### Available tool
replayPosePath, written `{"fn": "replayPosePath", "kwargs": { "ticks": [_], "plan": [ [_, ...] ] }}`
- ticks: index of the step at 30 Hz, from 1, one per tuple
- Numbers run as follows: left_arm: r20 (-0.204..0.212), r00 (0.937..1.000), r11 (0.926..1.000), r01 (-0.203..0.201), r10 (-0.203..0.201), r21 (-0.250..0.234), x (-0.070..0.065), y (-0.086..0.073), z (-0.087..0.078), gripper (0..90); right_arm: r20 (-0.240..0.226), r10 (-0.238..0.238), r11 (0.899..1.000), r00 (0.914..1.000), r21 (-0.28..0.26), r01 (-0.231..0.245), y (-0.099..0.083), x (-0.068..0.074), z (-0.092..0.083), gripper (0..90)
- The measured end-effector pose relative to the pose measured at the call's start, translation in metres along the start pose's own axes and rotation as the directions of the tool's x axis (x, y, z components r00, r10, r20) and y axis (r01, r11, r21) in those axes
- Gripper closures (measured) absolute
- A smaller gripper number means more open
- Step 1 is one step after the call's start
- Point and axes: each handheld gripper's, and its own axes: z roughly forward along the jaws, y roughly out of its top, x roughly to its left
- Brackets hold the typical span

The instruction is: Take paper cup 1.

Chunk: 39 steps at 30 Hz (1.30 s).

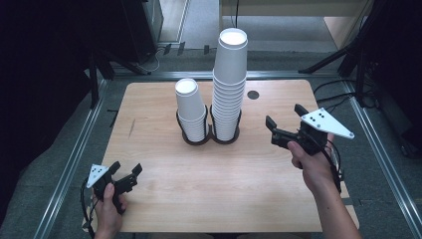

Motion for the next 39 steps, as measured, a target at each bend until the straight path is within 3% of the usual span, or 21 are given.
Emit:
{"fn": "replayPosePath", "kwargs": {
  "ticks": [5,8,11,17,21,24,31,35,39],
  "plan": [
    [-0.022,0.9992,0.9994,-0.034,0.034,0.000,-0.006,0.000,-0.002,8.2,-0.016,-0.010,1.000,0.9998,-0.006,0.010,0.010,0.009,0.008,9.6],
    [-0.018,0.9962,0.9963,-0.085,0.086,0.006,-0.013,0.000,-0.003,8.2,-0.043,0.001,1.000,0.9991,-0.004,-0.001,0.015,0.014,0.013,9.8],
    [0.021,0.9992,0.9994,-0.034,0.034,-0.001,-0.016,0.004,-0.001,8.2,-0.059,-0.006,1.000,0.9982,-0.010,0.006,0.021,0.020,0.018,10.0],
    [0.052,0.9963,0.9973,-0.068,0.069,-0.028,-0.037,0.023,0.003,8.2,-0.075,-0.005,1.000,0.9972,-0.024,0.003,0.030,0.027,0.027,10.2],
    [0.090,0.9932,0.9969,-0.070,0.073,-0.038,-0.054,0.034,0.009,8.2,-0.079,-0.003,0.999,0.9969,-0.033,0.001,0.034,0.033,0.031,10.3],
    [0.100,0.9911,0.9955,-0.083,0.088,-0.046,-0.073,0.043,0.017,8.2,-0.122,0.005,1.000,0.9925,-0.018,-0.008,0.038,0.036,0.032,10.3],
    [0.182,0.9741,0.9898,-0.123,0.134,-0.072,-0.130,0.058,0.040,8.2,-0.109,-0.007,1.000,0.9940,-0.030,0.003,0.050,0.044,0.035,10.3],
    [0.202,0.9609,0.9810,-0.176,0.189,-0.082,-0.155,0.068,0.050,8.2,-0.132,-0.007,0.999,0.9912,-0.035,0.002,0.057,0.046,0.036,10.2],
    [0.238,0.9462,0.9743,-0.199,0.219,-0.105,-0.175,0.079,0.057,8.2,-0.132,-0.003,0.999,0.9913,-0.040,-0.002,0.062,0.047,0.037,7.4]
  ]
}}
